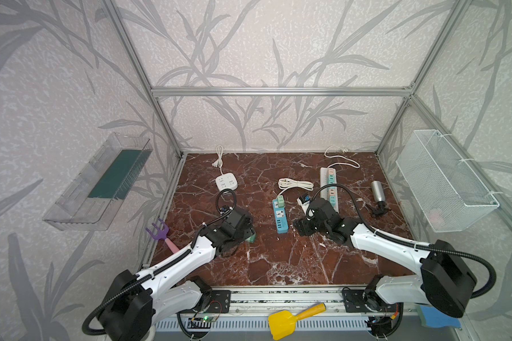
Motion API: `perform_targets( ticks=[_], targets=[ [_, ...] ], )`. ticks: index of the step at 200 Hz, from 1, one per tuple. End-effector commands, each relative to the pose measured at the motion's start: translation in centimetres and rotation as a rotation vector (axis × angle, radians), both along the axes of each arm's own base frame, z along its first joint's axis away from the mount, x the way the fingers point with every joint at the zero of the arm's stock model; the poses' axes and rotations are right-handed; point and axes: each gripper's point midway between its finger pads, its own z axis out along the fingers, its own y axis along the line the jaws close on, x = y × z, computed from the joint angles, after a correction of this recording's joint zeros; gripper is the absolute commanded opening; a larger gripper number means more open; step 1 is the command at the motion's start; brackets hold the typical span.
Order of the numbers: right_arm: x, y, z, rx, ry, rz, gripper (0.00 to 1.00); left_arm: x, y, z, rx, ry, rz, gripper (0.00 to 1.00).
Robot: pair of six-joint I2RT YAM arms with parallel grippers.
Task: Insert the plug
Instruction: 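Grasp the second loose green adapter with the left gripper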
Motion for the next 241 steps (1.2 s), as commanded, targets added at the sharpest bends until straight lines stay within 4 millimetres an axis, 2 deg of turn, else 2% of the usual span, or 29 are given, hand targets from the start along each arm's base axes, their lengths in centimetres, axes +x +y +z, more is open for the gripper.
perform_targets(
  ticks=[1,23,72,96,173,241],
  targets=[
    [0.9,-0.3,1.5,0.021,-0.067,-0.032,0.81,-1.7,0.8,-1.1,0.013,0.147,0.184,0.77],
    [0.8,-0.4,1.6,0.027,-0.070,-0.035,0.81,-2.0,0.6,-2.0,0.027,0.228,0.274,0.79],
    [0.9,-0.4,1.4,0.016,-0.070,-0.034,0.81,0.6,-1.2,-2.2,0.033,0.235,0.333,0.79],
    [0.8,-0.3,1.2,0.017,-0.059,-0.030,0.81,0.9,-1.3,-2.7,0.041,0.261,0.388,0.78],
    [0.9,-0.3,0.9,0.008,-0.049,-0.035,0.80,1.4,-1.1,-3.4,0.076,0.295,0.466,0.65],
    [0.9,-0.3,0.8,0.007,-0.045,-0.035,0.78,1.0,-1.6,-5.9,0.097,0.390,0.468,0.60]
  ],
)
